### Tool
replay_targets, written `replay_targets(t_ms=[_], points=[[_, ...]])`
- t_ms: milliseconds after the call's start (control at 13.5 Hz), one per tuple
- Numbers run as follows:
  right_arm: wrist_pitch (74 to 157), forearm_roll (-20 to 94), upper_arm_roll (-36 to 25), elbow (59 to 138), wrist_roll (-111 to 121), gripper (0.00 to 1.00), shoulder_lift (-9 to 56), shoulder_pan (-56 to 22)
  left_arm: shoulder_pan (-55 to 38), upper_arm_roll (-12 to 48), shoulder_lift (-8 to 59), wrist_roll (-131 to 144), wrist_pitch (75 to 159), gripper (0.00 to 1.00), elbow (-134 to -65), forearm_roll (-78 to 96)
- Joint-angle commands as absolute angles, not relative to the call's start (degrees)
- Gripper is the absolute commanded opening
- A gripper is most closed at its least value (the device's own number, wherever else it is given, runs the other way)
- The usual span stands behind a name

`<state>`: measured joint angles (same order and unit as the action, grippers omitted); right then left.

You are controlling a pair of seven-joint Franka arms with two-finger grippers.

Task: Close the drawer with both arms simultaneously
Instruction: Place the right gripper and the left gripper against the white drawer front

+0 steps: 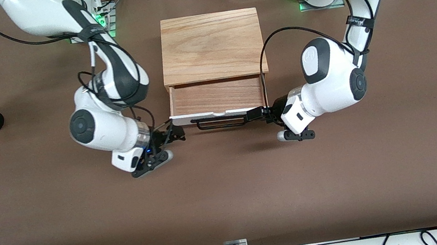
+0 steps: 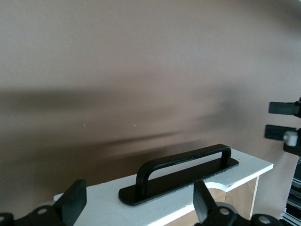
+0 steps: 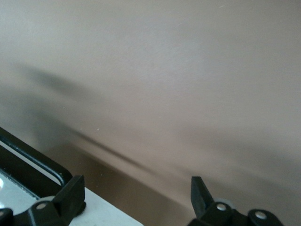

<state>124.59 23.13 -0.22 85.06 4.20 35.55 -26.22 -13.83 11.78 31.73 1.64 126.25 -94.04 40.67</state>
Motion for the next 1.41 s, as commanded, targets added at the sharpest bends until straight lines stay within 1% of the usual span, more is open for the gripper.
replay_targets(t_ms=[0, 222, 444, 889, 1259, 1333], points=[[124.28, 24.61, -0.62, 84.38, 4.22, 1.00, 36.38, -26.72, -14.33, 13.00, 33.48, 0.62, 126.65, 1.00, -93.43, 46.04], [124.19, 24.70, 0.17, 84.46, 4.04, 1.00, 37.26, -27.95, -14.33, 13.45, 33.93, 0.62, 126.56, 1.00, -93.87, 46.32], [124.19, 24.52, 2.63, 84.46, -0.78, 1.00, 37.44, -27.95, -14.41, 13.53, 34.71, 0.62, 126.56, 1.00, -94.22, 46.32], [120.41, 24.61, 2.72, 84.46, -1.05, 1.00, 37.35, -29.62, -14.77, 13.54, 34.63, 1.05, 125.95, 1.00, -94.31, 46.32], [116.82, 24.61, 2.72, 84.55, -0.97, 1.00, 37.35, -30.06, -14.68, 14.76, 34.28, 1.67, 124.37, 1.00, -95.71, 46.32], [116.28, 24.61, 2.72, 84.55, -0.97, 1.00, 37.35, -30.15, -14.68, 14.77, 34.19, 1.67, 122.89, 1.00, -95.89, 46.32]])
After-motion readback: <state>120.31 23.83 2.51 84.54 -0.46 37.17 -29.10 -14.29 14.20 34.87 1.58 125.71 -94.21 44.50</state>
